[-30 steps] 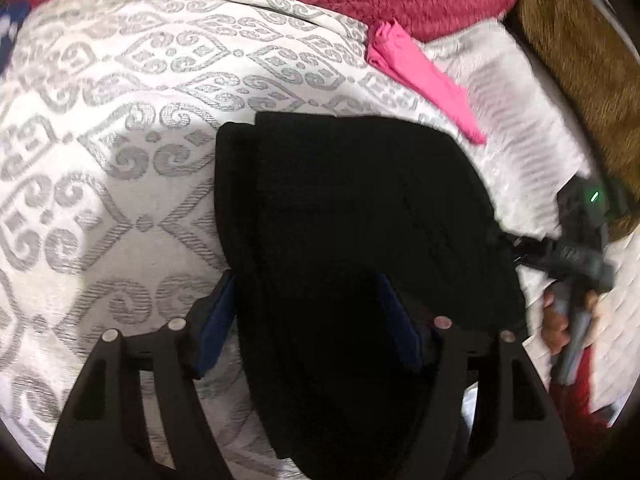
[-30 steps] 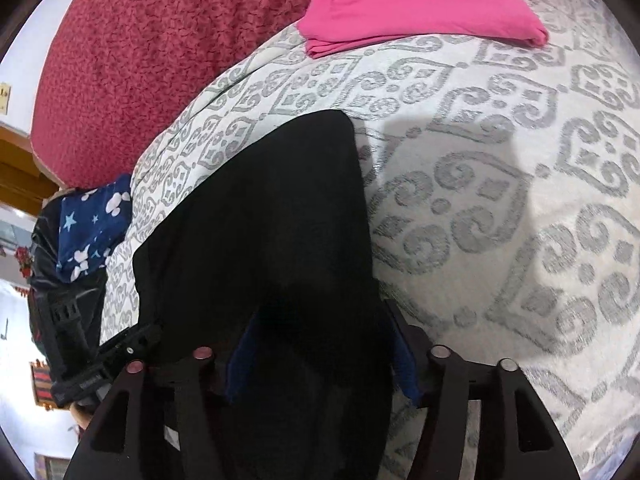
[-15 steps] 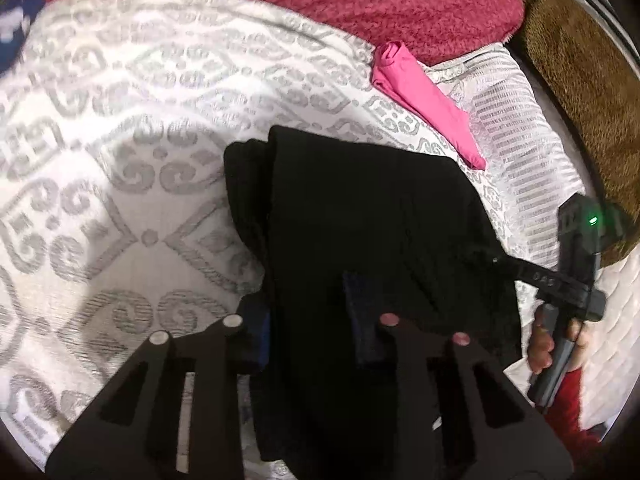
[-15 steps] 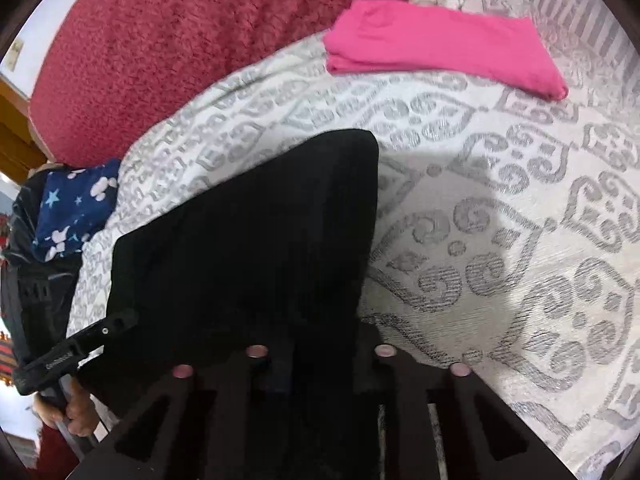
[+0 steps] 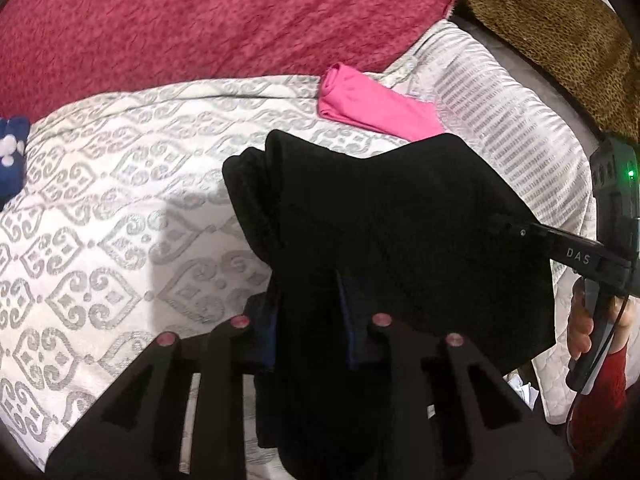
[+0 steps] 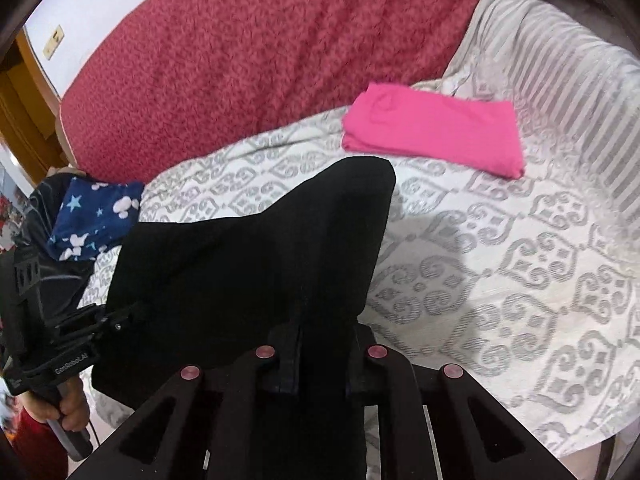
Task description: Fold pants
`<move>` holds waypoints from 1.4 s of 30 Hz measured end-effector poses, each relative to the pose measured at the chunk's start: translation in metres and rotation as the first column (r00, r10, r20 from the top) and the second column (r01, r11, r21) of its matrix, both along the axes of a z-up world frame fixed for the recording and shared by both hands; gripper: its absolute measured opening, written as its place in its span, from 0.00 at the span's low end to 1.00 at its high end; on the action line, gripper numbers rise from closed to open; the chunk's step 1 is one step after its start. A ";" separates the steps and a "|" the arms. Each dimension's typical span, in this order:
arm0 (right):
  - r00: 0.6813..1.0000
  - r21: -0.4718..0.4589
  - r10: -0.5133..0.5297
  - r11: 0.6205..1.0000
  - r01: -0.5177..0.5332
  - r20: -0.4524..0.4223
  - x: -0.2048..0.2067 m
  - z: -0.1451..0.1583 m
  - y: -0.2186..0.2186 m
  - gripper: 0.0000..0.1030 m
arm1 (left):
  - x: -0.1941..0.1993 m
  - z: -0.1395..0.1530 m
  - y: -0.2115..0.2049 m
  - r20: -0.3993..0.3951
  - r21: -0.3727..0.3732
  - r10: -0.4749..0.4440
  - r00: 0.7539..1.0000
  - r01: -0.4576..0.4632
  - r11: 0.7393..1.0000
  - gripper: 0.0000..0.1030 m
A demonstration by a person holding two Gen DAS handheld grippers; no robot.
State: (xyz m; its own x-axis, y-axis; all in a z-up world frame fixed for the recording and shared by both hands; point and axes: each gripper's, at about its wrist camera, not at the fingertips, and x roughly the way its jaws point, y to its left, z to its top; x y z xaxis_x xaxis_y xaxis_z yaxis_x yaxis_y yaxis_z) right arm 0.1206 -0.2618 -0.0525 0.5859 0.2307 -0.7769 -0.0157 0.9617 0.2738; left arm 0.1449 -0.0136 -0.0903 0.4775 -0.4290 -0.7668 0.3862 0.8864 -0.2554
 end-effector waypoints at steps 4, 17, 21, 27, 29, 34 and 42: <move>0.999 0.004 -0.029 1.000 0.028 0.039 -0.006 0.012 -0.012 0.12 | 0.003 0.011 -0.015 0.021 -0.002 -0.024 0.999 0.024 1.000 0.25; 0.969 -0.005 -0.152 0.988 0.156 0.194 0.032 0.068 -0.072 0.12 | 0.074 0.073 -0.091 0.171 0.019 -0.140 0.975 0.138 0.990 0.25; 0.953 -0.033 -0.178 0.981 0.192 0.244 0.063 0.091 -0.097 0.12 | 0.105 0.094 -0.131 0.246 0.067 -0.189 0.951 0.178 0.982 0.25; 0.924 -0.026 -0.240 0.966 0.259 0.297 0.114 0.109 -0.139 0.12 | 0.156 0.118 -0.178 0.335 0.099 -0.228 0.914 0.206 0.973 0.25; 0.918 -0.025 -0.252 0.962 0.273 0.305 0.130 0.109 -0.149 0.12 | 0.171 0.119 -0.195 0.358 0.126 -0.239 0.902 0.207 0.970 0.25; 0.904 -0.025 -0.299 0.947 0.322 0.307 0.178 0.089 -0.178 0.12 | 0.224 0.096 -0.238 0.378 0.169 -0.259 0.889 0.208 0.963 0.26; 0.884 -0.149 -0.462 0.881 0.449 -0.070 0.267 -0.060 -0.237 0.24 | 0.302 -0.046 -0.270 0.187 0.452 -0.186 0.965 0.084 0.888 0.44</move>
State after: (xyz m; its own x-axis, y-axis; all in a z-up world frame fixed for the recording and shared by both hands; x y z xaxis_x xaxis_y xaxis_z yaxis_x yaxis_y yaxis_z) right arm 0.3872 -0.4989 -0.1122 0.5200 -0.1453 -0.8417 0.4535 0.8820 0.1279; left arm 0.4474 -0.2835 -0.1360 0.6164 -0.1474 -0.7735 0.5105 0.8228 0.2500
